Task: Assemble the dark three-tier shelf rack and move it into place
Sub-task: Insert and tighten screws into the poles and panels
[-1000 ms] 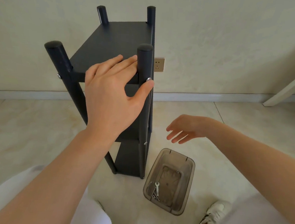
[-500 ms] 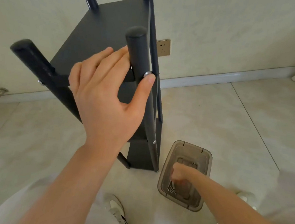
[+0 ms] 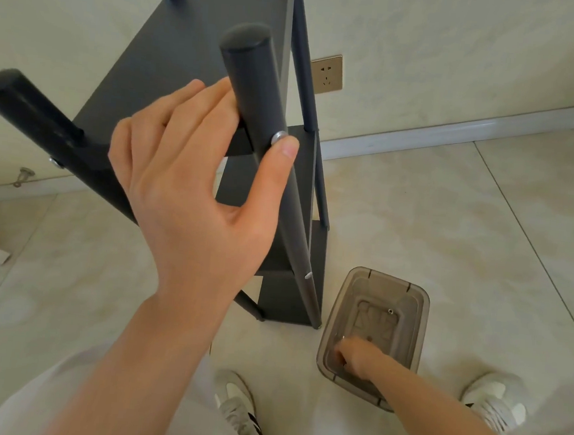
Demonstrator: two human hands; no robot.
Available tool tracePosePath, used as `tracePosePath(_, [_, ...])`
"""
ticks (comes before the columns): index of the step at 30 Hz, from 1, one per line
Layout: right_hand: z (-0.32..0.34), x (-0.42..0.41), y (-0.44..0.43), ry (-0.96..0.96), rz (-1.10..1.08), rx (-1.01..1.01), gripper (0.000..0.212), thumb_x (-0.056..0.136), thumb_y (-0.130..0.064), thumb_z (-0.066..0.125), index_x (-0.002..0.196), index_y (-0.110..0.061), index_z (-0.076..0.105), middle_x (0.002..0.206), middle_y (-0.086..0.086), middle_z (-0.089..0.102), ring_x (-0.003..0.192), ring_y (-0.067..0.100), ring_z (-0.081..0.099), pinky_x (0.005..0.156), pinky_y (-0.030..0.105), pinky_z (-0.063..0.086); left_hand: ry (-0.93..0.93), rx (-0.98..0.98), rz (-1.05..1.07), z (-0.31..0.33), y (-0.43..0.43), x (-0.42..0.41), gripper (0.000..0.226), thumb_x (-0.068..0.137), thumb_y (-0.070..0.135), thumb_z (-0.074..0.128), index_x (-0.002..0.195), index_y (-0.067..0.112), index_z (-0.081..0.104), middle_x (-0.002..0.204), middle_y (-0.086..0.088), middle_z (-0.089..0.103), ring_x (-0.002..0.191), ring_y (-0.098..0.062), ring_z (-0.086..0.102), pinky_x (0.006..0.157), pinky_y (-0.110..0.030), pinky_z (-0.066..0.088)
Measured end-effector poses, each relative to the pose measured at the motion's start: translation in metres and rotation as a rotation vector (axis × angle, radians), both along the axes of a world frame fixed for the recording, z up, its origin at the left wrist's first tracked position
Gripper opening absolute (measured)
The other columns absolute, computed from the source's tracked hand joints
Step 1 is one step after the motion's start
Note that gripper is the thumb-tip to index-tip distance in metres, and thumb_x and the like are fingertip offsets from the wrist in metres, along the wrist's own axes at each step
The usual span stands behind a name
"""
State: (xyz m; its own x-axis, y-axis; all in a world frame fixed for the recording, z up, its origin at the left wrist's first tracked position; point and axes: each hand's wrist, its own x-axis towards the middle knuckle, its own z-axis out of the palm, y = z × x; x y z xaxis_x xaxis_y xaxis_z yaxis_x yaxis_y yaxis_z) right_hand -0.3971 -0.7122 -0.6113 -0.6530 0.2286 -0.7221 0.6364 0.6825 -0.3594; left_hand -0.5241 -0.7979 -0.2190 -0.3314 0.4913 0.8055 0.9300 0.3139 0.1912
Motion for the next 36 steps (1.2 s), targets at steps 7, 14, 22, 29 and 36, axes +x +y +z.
tracePosePath(7, [-0.012, 0.001, -0.004, -0.002, 0.173, 0.155, 0.032, 0.096, -0.003, 0.052, 0.127, -0.01, 0.057, 0.151, 0.016, 0.035, 0.126, 0.036, 0.051, 0.104, 0.041, 0.045, -0.01, 0.001, -0.005, 0.0, -0.001, 0.001, 0.04, 0.101, 0.042, 0.055, 0.113, 0.008, 0.072, 0.116, -0.001, 0.07, 0.118, -0.029, 0.058, 0.103, -0.049, 0.038])
tracePosePath(14, [-0.014, 0.003, -0.003, 0.011, 0.224, 0.176, 0.039, 0.097, -0.008, 0.054, 0.135, -0.008, 0.05, 0.147, 0.017, 0.037, 0.121, 0.037, 0.053, 0.102, 0.042, 0.047, -0.008, 0.01, -0.009, 0.0, -0.001, 0.001, 0.04, 0.101, 0.041, 0.054, 0.112, 0.008, 0.073, 0.115, -0.002, 0.071, 0.118, -0.029, 0.059, 0.103, -0.048, 0.038])
tracePosePath(22, [-0.014, 0.013, 0.0, 0.024, 0.325, 0.192, 0.042, 0.097, -0.004, 0.054, 0.137, -0.006, 0.043, 0.141, 0.022, 0.044, 0.118, 0.036, 0.055, 0.097, 0.044, 0.048, -0.004, 0.012, -0.006, 0.001, 0.0, 0.001, 0.04, 0.101, 0.043, 0.053, 0.11, 0.009, 0.073, 0.114, 0.001, 0.071, 0.118, -0.027, 0.058, 0.103, -0.046, 0.038])
tracePosePath(29, [-0.011, 0.013, 0.001, 0.002, 0.336, 0.193, 0.036, 0.098, -0.002, 0.051, 0.133, 0.003, 0.052, 0.135, 0.023, 0.052, 0.116, 0.035, 0.058, 0.099, 0.041, 0.05, 0.011, 0.001, 0.003, 0.001, 0.001, 0.001, 0.045, 0.101, 0.046, 0.048, 0.11, 0.01, 0.074, 0.115, 0.0, 0.071, 0.117, -0.027, 0.06, 0.102, -0.047, 0.039])
tracePosePath(36, [-0.008, 0.018, 0.004, 0.033, 0.265, 0.164, 0.037, 0.099, -0.006, 0.049, 0.135, -0.002, 0.05, 0.138, 0.019, 0.048, 0.116, 0.034, 0.056, 0.096, 0.04, 0.047, -0.01, 0.003, 0.004, 0.001, 0.0, 0.001, 0.044, 0.101, 0.046, 0.05, 0.106, 0.01, 0.074, 0.111, 0.0, 0.072, 0.116, -0.027, 0.06, 0.102, -0.045, 0.038])
